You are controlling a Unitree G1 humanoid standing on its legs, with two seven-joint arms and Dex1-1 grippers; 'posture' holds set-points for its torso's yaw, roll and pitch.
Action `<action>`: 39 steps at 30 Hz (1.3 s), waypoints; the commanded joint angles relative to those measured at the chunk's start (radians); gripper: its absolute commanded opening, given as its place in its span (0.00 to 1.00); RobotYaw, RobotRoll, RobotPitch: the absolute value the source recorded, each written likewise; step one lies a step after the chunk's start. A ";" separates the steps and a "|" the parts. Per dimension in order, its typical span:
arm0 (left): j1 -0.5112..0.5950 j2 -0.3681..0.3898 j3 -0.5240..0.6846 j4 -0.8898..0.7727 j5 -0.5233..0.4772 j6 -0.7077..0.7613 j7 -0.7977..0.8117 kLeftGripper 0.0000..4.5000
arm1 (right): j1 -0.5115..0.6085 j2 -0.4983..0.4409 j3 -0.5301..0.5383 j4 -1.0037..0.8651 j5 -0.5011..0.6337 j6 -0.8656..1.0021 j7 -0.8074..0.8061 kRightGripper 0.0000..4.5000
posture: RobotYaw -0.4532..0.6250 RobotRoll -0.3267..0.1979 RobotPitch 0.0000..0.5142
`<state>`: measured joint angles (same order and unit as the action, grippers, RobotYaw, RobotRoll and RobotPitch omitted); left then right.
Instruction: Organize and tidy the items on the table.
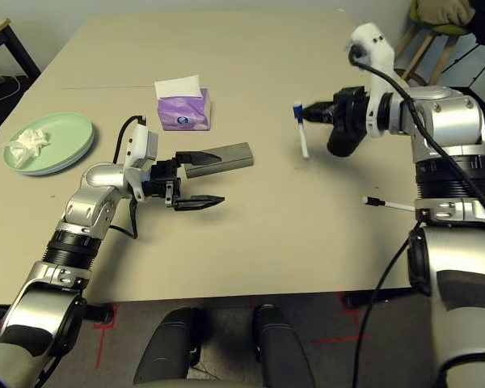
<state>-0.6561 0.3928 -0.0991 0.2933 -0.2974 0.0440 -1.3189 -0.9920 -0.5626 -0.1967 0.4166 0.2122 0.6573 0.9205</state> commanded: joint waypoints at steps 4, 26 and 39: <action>-0.004 0.001 -0.013 0.006 -0.008 -0.001 -0.006 1.00 | 0.069 0.136 -0.125 0.025 0.027 -0.338 -0.284 0.08 | 0.54 0.62 0.21; -0.027 -0.027 0.041 -0.009 -0.037 0.107 0.154 1.00 | 0.042 0.130 -0.127 -0.118 0.024 -0.286 -0.692 0.08 | 0.54 0.62 0.20; -0.032 -0.029 0.038 -0.003 -0.040 0.106 0.152 1.00 | 0.060 0.111 -0.108 -0.116 -0.009 -0.149 -0.796 0.08 | 0.55 0.62 0.20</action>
<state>-0.6800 0.3656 -0.0560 0.2921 -0.3296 0.1506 -1.1651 -0.9459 -0.4372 -0.3077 0.2983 0.2149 0.4862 0.1396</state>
